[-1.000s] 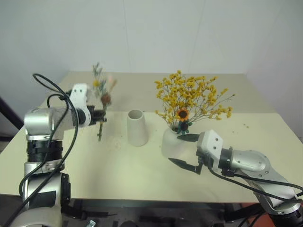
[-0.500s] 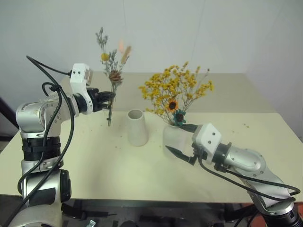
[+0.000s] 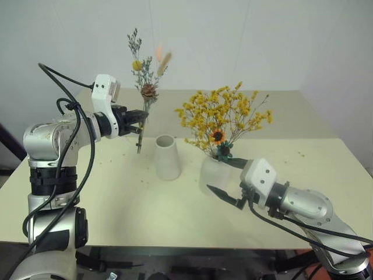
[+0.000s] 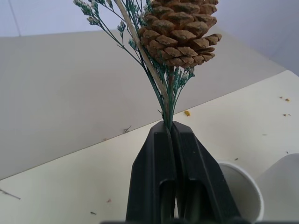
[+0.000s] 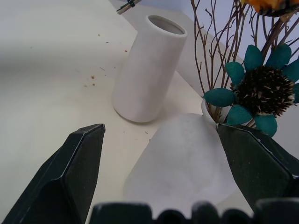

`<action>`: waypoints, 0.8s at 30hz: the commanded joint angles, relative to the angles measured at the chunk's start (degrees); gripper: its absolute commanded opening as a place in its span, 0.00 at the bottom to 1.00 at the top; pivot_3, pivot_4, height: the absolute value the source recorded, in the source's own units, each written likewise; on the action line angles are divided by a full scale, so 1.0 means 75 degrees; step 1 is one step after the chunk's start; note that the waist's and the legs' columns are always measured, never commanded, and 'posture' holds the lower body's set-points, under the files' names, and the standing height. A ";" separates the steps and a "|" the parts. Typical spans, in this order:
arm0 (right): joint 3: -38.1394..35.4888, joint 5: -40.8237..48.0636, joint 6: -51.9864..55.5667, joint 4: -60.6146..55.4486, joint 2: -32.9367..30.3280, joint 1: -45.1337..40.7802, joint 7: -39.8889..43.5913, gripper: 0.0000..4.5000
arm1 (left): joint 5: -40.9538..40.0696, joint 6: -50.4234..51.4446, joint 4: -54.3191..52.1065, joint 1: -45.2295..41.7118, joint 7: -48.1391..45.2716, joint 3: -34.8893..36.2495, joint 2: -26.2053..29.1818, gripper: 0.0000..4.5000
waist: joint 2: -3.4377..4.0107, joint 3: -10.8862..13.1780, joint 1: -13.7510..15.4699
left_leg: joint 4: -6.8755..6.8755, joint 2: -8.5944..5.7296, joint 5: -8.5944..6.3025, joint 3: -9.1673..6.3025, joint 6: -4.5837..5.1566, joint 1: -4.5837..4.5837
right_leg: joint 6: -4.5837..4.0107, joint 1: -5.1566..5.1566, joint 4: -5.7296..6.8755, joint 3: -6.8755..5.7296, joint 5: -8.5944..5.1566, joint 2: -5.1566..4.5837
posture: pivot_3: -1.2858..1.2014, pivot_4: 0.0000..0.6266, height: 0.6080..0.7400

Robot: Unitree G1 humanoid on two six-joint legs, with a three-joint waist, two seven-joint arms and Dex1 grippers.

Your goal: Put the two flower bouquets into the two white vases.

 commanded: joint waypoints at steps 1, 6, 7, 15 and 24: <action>-0.0330 0.0154 -0.0013 -0.0236 -0.0193 0.0203 0.0193 1.00 | -0.0190 -0.0397 -0.0097 -0.0337 -0.0443 -0.0052 0.0105 0.01 | 0.0000 0.0000 0.0008 | 0.0000 0.0000 0.0000 0.0000 0.0000 -0.0001 | 0.0000 0.0000 -0.0001 0.0000 0.0000 0.0000 | 0.52 0.24 1.00; -0.0366 0.0179 -0.0056 -0.0387 -0.0228 0.0402 0.0299 1.00 | -0.0149 -0.0534 0.0011 -0.0550 -0.0745 -0.0279 0.0010 0.01 | -0.0001 0.0000 0.0000 | 0.0000 0.0000 0.0000 0.0000 0.0000 -0.0001 | 0.0005 0.0003 -0.0002 -0.0001 -0.0003 0.0000 | 0.52 0.24 1.00; -0.0370 0.0200 -0.0052 -0.0443 -0.0218 0.0465 0.0312 1.00 | -0.0135 -0.0575 0.0064 -0.0591 -0.0815 -0.0337 -0.0010 0.01 | -0.0001 0.0000 -0.0002 | 0.0000 0.0000 0.0000 0.0000 0.0000 0.0000 | 0.0005 0.0003 -0.0002 -0.0001 -0.0003 0.0000 | 0.52 0.24 1.00; -0.0165 0.0220 0.0052 -0.0654 0.0229 0.0532 -0.0120 1.00 | -0.0099 -0.0750 0.0345 -0.0785 -0.1176 -0.0564 -0.0047 0.01 | -0.0002 0.0000 -0.0005 | 0.0000 0.0000 0.0000 0.0000 0.0000 -0.0002 | 0.0007 0.0002 -0.0002 0.0000 -0.0004 0.0000 | 0.52 0.24 1.00; 0.0388 -0.0072 0.0448 -0.0423 0.0804 0.0080 -0.0652 1.00 | -0.0131 -0.0646 0.0289 -0.0818 -0.1365 -0.0674 0.0023 0.01 | -0.0001 0.0000 -0.0006 | 0.0000 0.0000 0.0000 0.0000 0.0000 -0.0004 | 0.0005 -0.0002 -0.0001 0.0000 -0.0003 0.0001 | 0.52 0.24 1.00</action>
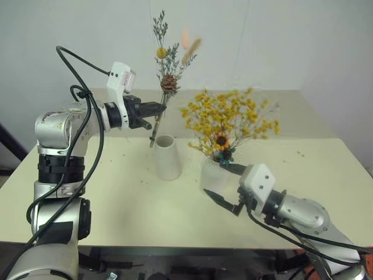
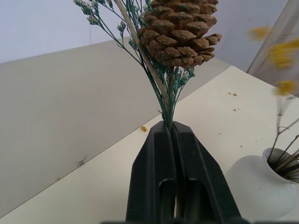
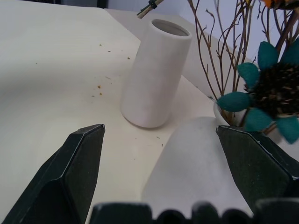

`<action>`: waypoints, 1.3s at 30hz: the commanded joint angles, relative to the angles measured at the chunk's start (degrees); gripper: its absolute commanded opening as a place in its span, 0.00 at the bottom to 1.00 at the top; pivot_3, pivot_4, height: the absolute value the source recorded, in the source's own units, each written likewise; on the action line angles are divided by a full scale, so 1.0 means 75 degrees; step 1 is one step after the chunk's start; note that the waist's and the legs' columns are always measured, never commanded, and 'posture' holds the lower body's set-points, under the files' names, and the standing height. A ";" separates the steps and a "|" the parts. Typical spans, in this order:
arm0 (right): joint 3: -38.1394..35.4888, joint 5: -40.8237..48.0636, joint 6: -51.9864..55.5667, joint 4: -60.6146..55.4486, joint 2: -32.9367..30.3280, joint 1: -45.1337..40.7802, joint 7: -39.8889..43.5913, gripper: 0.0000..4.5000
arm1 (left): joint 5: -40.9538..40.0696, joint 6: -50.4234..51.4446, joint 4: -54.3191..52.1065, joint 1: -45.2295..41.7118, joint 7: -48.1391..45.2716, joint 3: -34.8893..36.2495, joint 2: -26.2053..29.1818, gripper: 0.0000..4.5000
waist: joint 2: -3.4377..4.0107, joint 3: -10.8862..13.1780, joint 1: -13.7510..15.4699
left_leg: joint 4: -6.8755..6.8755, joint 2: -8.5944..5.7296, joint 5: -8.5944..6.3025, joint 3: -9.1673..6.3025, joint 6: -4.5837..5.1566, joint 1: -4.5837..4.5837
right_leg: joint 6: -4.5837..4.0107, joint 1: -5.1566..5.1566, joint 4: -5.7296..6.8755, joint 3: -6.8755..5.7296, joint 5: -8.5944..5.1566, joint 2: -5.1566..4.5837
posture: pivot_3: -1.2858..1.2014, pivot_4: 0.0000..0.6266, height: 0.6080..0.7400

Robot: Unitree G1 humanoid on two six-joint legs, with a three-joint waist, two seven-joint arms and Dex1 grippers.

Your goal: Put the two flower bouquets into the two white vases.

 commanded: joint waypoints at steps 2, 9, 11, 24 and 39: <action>0.0062 -0.0048 0.0083 -0.0079 0.0072 -0.0187 -0.0116 1.00 | -0.0120 -0.0040 -0.0296 -0.0218 -0.0186 0.0000 0.0152 0.01 | 0.0000 0.0000 0.0007 | 0.0000 0.0000 0.0000 0.0000 0.0000 -0.0002 | -0.0002 0.0000 -0.0002 0.0000 0.0002 -0.0001 | 0.52 0.24 1.00; 0.0040 0.0010 0.0059 0.0079 0.0068 -0.0249 -0.0071 1.00 | -0.0144 0.0027 -0.0403 -0.0143 -0.0322 -0.0061 0.0218 0.01 | 0.0000 0.0000 0.0000 | 0.0000 0.0000 0.0000 0.0000 0.0000 0.0000 | -0.0001 0.0000 0.0000 0.0000 0.0001 0.0000 | 0.52 0.24 1.00; 0.0060 0.0023 0.0079 0.0200 0.0131 -0.0341 -0.0095 1.00 | -0.0153 0.0033 -0.0354 -0.0153 -0.0354 -0.0052 0.0220 0.01 | 0.0000 0.0000 -0.0012 | 0.0000 0.0000 0.0000 0.0000 0.0000 0.0000 | -0.0002 0.0000 0.0000 0.0000 0.0001 0.0000 | 0.52 0.24 1.00; 0.0070 -0.0082 -0.0332 0.0938 0.0421 -0.0505 -0.0023 1.00 | 0.0091 -0.0359 0.0035 -0.0545 -0.0234 -0.0165 0.0000 0.01 | 0.0000 0.0000 -0.0032 | 0.0000 0.0001 0.0000 0.0000 0.0000 0.0001 | -0.0004 -0.0001 0.0002 0.0001 0.0003 0.0002 | 0.52 0.24 1.00; 0.0027 -0.0354 -0.0207 0.0484 0.0445 -0.0049 -0.0420 1.00 | 0.0250 -0.1053 0.0899 -0.0979 -0.0734 -0.0570 -0.0315 0.01 | 0.0000 0.0000 -0.0046 | 0.0005 0.0000 0.0000 0.0000 0.0000 0.0007 | 0.0005 0.0005 0.0005 0.0003 -0.0001 0.0003 | 0.52 0.24 1.00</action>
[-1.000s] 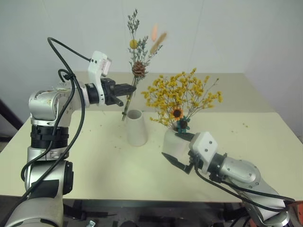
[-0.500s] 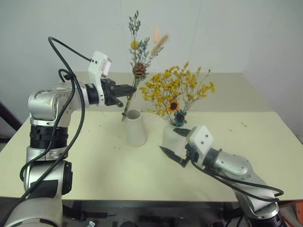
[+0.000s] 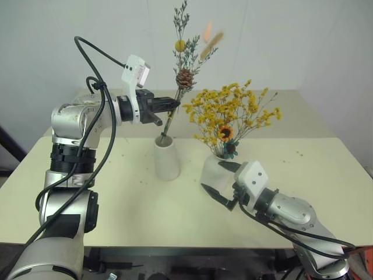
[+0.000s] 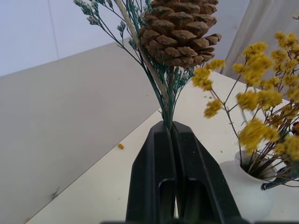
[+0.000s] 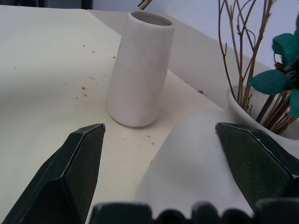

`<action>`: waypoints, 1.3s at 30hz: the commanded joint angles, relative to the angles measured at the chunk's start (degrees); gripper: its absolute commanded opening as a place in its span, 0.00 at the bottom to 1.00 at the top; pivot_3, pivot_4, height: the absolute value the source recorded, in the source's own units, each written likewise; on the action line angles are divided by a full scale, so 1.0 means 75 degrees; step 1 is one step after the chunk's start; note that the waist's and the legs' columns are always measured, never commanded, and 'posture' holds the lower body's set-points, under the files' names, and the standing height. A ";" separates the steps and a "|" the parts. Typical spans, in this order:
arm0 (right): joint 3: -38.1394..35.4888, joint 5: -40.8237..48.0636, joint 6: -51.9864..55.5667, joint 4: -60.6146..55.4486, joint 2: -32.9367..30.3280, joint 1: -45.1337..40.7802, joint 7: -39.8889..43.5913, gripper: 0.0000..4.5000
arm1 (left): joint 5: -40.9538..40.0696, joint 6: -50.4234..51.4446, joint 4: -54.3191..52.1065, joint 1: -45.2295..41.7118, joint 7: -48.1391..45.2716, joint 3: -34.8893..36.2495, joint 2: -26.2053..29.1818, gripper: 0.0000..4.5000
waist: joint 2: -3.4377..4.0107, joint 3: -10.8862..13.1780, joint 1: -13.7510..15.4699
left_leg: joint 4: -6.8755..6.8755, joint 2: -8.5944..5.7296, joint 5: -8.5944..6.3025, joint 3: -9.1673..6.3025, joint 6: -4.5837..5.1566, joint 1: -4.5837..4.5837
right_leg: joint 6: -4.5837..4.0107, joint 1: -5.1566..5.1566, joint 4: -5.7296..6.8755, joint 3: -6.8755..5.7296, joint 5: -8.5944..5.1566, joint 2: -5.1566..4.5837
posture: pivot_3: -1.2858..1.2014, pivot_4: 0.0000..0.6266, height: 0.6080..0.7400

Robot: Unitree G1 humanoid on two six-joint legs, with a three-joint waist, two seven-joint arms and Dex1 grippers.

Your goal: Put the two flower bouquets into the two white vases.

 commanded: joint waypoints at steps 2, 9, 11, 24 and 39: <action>-0.0013 -0.0086 0.0178 -0.0132 0.0078 -0.0121 -0.0178 1.00 | 0.0121 -0.0318 -0.0040 -0.0208 -0.0099 0.0062 0.0068 0.01 | 0.0000 0.0000 -0.0002 | 0.0000 0.0000 0.0000 0.0000 0.0000 -0.0002 | 0.0000 0.0000 -0.0002 0.0000 0.0000 0.0000 | 0.52 0.24 1.00; 0.0140 -0.0071 0.0298 -0.0119 0.0242 -0.0328 -0.0246 1.00 | 0.0091 -0.0651 -0.0386 0.0179 -0.0131 0.0281 0.0109 0.01 | 0.0000 0.0000 -0.0008 | 0.0000 0.0000 0.0000 0.0000 0.0000 -0.0003 | -0.0002 -0.0001 -0.0002 0.0001 0.0001 -0.0001 | 0.52 0.24 1.00; 0.0187 -0.0091 0.0324 -0.0081 0.0281 -0.0383 -0.0261 1.00 | 0.0041 -0.0934 -0.0424 0.0323 -0.0139 0.0420 0.0046 0.01 | 0.0000 0.0000 -0.0014 | 0.0000 0.0000 0.0000 0.0000 0.0000 -0.0002 | -0.0003 -0.0002 0.0000 0.0001 0.0001 -0.0001 | 0.52 0.24 1.00; 0.0293 -0.0142 0.0280 -0.0008 0.0475 -0.0449 -0.0370 1.00 | -0.0179 -0.2025 -0.0622 0.0976 -0.0215 0.0878 -0.0280 0.01 | 0.0000 0.0000 -0.0022 | 0.0000 0.0001 0.0000 0.0000 0.0000 -0.0003 | -0.0009 -0.0004 0.0000 0.0001 0.0005 -0.0001 | 0.52 0.24 1.00; 0.0242 -0.0156 0.0328 -0.0133 0.0483 -0.0365 -0.0410 1.00 | -0.0252 -0.3089 -0.1056 0.1863 -0.0215 0.0927 -0.0606 0.01 | 0.0000 0.0000 -0.0065 | 0.0000 0.0001 0.0000 -0.0001 0.0000 -0.0001 | -0.0011 -0.0002 0.0000 0.0002 0.0006 -0.0001 | 0.52 0.24 1.00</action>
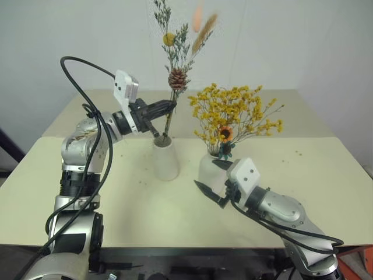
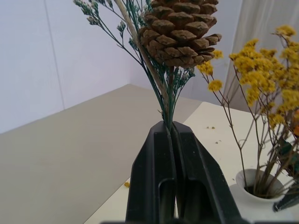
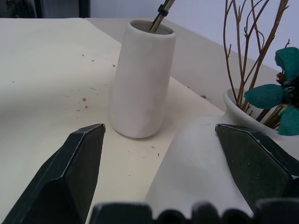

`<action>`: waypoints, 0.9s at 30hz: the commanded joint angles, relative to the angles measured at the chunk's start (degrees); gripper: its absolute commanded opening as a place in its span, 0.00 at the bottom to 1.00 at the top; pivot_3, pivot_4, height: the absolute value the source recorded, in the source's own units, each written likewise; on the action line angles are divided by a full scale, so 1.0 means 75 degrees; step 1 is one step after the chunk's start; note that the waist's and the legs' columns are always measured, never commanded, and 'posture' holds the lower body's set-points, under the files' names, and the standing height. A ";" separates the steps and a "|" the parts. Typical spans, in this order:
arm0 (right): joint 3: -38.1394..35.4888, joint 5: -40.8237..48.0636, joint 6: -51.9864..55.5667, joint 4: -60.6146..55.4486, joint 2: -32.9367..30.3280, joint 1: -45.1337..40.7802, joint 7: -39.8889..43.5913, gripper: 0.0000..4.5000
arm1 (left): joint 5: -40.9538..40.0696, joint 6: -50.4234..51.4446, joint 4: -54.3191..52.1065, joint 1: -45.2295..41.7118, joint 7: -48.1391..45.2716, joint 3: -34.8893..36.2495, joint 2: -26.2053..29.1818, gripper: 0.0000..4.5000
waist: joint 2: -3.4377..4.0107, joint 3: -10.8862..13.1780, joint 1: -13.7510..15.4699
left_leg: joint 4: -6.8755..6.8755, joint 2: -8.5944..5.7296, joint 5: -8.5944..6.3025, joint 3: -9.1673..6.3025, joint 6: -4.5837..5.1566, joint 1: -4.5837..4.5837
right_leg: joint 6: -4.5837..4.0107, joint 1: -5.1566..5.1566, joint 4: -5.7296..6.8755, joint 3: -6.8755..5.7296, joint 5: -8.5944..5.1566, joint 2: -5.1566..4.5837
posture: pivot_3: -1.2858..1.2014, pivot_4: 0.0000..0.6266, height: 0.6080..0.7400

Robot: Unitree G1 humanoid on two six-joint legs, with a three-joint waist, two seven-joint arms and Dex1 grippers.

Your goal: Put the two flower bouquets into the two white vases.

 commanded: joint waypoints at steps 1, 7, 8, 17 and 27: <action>-0.0122 -0.0060 0.0010 -0.0229 -0.0007 -0.0008 -0.0095 1.00 | -0.0128 -0.0342 -0.0414 0.0103 0.0008 0.0203 -0.0050 0.01 | 0.0000 0.0000 -0.0005 | 0.0000 0.0000 0.0000 0.0000 0.0000 0.0000 | 0.0000 0.0000 -0.0001 0.0000 0.0000 0.0000 | 0.52 0.24 1.00; -0.0158 -0.0044 0.0042 -0.0292 -0.0039 0.0035 -0.0089 1.00 | -0.0138 -0.0474 -0.0754 0.0587 0.0155 0.0233 -0.0129 0.01 | 0.0000 0.0000 -0.0009 | 0.0000 0.0000 0.0000 0.0000 0.0000 0.0000 | 0.0000 0.0000 -0.0001 0.0000 0.0000 0.0000 | 0.52 0.24 1.00; -0.0164 -0.0038 0.0053 -0.0300 -0.0044 0.0037 -0.0086 1.00 | -0.0152 -0.0453 -0.0814 0.0649 0.0221 0.0253 -0.0144 0.01 | 0.0000 0.0000 -0.0012 | 0.0000 0.0000 0.0000 0.0000 0.0000 0.0000 | 0.0000 0.0000 -0.0001 0.0000 0.0000 0.0000 | 0.52 0.24 1.00; -0.0213 0.0011 0.0115 -0.0360 -0.0074 0.0070 -0.0070 1.00 | -0.0108 -0.0372 -0.1274 0.1098 0.0449 0.0195 -0.0129 0.01 | 0.0000 0.0000 -0.0019 | 0.0000 0.0000 0.0000 0.0000 0.0000 0.0002 | 0.0000 0.0003 -0.0002 0.0001 0.0000 0.0000 | 0.52 0.24 1.00; -0.0235 0.0047 0.0126 -0.0383 -0.0112 0.0080 -0.0058 1.00 | -0.0514 0.0275 -0.1981 0.1423 0.0692 0.0497 0.0213 0.64 | 0.0000 0.0000 -0.0025 | -0.0001 0.0001 0.0000 -0.0001 0.0000 0.0004 | 0.0000 0.0004 -0.0002 0.0000 0.0000 0.0000 | 0.52 0.24 1.00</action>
